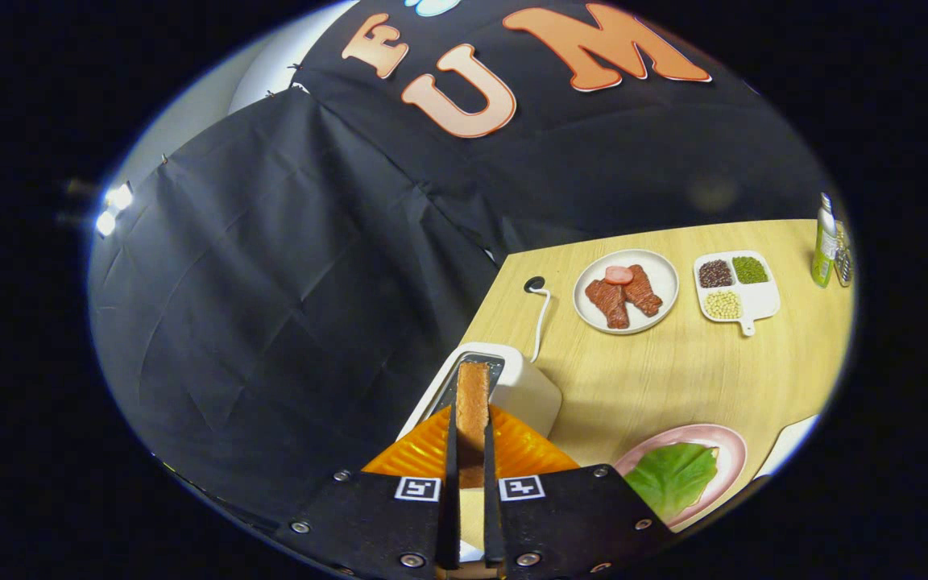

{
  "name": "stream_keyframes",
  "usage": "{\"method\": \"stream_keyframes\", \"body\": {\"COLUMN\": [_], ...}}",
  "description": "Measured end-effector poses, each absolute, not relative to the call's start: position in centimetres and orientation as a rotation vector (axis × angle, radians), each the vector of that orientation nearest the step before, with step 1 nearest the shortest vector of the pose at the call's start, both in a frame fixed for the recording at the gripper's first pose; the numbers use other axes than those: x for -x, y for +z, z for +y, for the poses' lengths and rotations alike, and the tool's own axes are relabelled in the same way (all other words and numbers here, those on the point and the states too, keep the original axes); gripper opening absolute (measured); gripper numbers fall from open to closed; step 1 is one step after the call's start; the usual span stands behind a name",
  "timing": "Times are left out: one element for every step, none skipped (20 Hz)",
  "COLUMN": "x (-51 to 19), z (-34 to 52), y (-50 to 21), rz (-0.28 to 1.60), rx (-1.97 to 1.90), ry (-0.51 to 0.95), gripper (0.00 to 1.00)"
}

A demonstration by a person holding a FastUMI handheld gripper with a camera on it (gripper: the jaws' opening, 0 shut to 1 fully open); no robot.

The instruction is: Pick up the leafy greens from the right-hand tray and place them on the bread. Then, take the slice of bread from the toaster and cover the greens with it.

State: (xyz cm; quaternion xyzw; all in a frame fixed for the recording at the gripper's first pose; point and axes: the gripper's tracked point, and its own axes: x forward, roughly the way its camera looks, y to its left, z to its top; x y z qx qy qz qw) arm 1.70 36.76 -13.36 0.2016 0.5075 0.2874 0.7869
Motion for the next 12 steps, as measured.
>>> {"method": "stream_keyframes", "body": {"x": [-1.4,-1.1,-1.0,-0.9,-0.7,-0.7,-0.3,0.0,0.4,0.6,0.9,1.2], "z": [36.1,35.4,34.5,33.7,32.9,32.2,31.5,30.8,30.2,29.7,29.1,28.6], "y": [-13.7,-14.2,-14.4,-14.8,-15.1,-15.5,-15.9,-16.4,-16.8,-17.3,-17.7,-18.0], "rz": [1.098,1.103,1.109,1.111,1.113,1.114,1.118,1.125,1.134,1.141,1.148,1.153], "rx": [-0.442,-0.447,-0.451,-0.452,-0.452,-0.457,-0.46,-0.462,-0.462,-0.466,-0.467,-0.471], "ry": [0.611,0.602,0.59,0.575,0.563,0.55,0.542,0.533,0.527,0.518,0.516,0.512], "gripper": [0.12,0.12,0.12,0.12,0.12,0.12,0.12,0.12,0.12,0.12,0.12,0.12]}}
